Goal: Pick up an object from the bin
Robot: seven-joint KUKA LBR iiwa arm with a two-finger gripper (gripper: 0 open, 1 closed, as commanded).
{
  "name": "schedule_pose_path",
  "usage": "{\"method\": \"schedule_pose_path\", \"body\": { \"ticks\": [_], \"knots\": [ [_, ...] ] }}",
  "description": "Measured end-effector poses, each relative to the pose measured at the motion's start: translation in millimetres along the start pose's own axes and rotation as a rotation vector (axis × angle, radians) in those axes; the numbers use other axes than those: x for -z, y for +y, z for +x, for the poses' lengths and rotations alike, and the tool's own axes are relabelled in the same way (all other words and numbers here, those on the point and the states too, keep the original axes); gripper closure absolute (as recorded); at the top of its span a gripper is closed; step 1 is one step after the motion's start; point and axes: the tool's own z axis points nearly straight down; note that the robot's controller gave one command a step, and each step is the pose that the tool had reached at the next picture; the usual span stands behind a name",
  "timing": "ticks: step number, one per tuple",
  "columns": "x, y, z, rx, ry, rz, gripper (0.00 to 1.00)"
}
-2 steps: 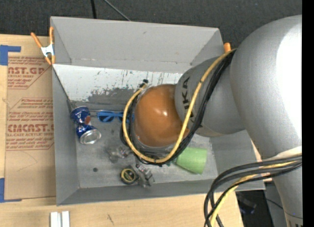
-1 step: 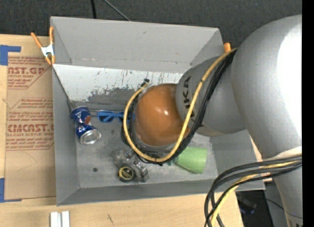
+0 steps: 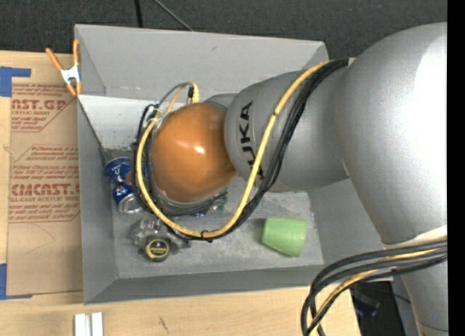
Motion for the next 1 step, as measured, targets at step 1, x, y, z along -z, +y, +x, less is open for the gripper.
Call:
{"method": "schedule_pose_path", "body": {
  "ticks": [1],
  "knots": [
    [117.2, -19.6, 10.1, 0.005, -0.002, 0.007, 1.00]
  ]
}}
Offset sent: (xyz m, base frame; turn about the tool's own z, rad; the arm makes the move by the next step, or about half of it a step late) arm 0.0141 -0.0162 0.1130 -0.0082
